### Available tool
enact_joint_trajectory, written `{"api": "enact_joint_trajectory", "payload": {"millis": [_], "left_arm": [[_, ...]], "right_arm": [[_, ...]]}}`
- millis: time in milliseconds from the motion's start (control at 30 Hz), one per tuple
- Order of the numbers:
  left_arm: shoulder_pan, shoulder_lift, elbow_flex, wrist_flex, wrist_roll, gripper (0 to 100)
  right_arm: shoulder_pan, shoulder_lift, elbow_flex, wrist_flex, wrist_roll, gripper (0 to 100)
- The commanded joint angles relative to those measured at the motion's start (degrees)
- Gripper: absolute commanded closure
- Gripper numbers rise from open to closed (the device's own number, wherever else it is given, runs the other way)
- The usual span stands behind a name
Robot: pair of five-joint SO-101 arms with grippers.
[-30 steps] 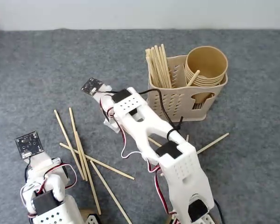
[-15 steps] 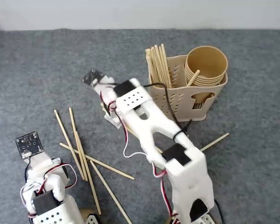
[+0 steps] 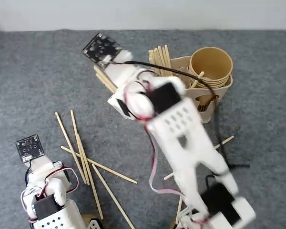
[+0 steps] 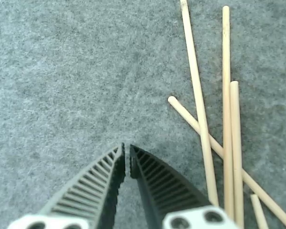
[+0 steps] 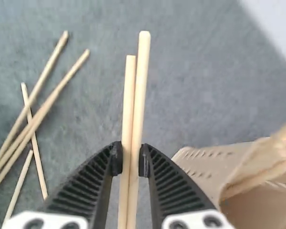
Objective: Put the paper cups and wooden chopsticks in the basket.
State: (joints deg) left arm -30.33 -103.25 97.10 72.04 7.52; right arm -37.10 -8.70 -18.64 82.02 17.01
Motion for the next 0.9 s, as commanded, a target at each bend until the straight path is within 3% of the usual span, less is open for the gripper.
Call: {"api": "enact_joint_trajectory", "payload": {"millis": [0,133,500,867], "left_arm": [[0.26,-0.79,-0.66,-0.18,0.0,98],[0.26,-0.79,-0.66,-0.18,0.0,98],[0.26,-0.79,-0.66,-0.18,0.0,98],[0.26,-0.79,-0.66,-0.18,0.0,98]], "right_arm": [[0.84,-10.07,-1.23,-0.4,-0.35,99.1],[2.95,-16.4,-1.23,-5.32,-0.35,99.1],[17.45,-19.91,-0.79,-28.35,-3.78,99.1],[20.62,-12.35,3.78,-37.85,-11.25,99.1]]}}
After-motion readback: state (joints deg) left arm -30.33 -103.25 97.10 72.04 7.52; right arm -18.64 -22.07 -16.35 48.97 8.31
